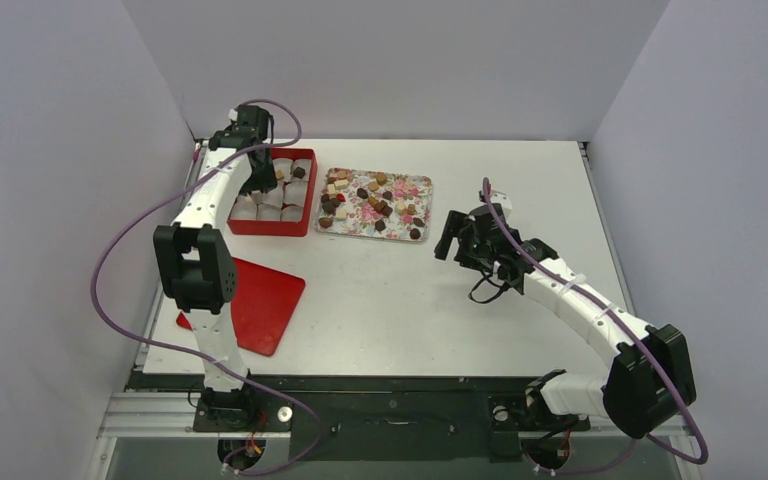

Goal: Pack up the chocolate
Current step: Place the fake chocolate in the packing box.

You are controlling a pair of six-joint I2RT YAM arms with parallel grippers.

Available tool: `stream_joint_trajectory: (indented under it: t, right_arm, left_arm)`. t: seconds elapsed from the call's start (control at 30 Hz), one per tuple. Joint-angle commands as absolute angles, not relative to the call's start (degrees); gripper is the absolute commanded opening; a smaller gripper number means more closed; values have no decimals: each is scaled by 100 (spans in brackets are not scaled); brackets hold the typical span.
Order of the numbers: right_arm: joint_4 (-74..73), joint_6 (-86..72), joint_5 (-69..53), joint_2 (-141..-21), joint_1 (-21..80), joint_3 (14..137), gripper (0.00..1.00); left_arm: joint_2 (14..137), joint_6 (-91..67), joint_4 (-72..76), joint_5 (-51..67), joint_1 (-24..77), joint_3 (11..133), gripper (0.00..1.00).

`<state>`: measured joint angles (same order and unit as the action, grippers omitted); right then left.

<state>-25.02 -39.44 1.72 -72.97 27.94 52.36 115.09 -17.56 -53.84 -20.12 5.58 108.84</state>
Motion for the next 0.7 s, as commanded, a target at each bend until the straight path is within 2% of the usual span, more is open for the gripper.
stream_joint_trajectory:
  t: [0.0, 0.27, 0.67]
  right_arm:
    - [-2616, -3911, 363, -7125, 2741, 5540, 89]
    - [-2899, -3872, 534, -6941, 2739, 5847, 89]
    - [-3072, -3966, 705, -6625, 2733, 5821, 89]
  left_arm:
    - [11012, -1726, -5344, -1973, 628, 11228, 43]
    - [10664, -1757, -5325, -1870, 716, 11051, 42]
    - [10278, -1798, -5548, -1805, 1353, 11211, 41]
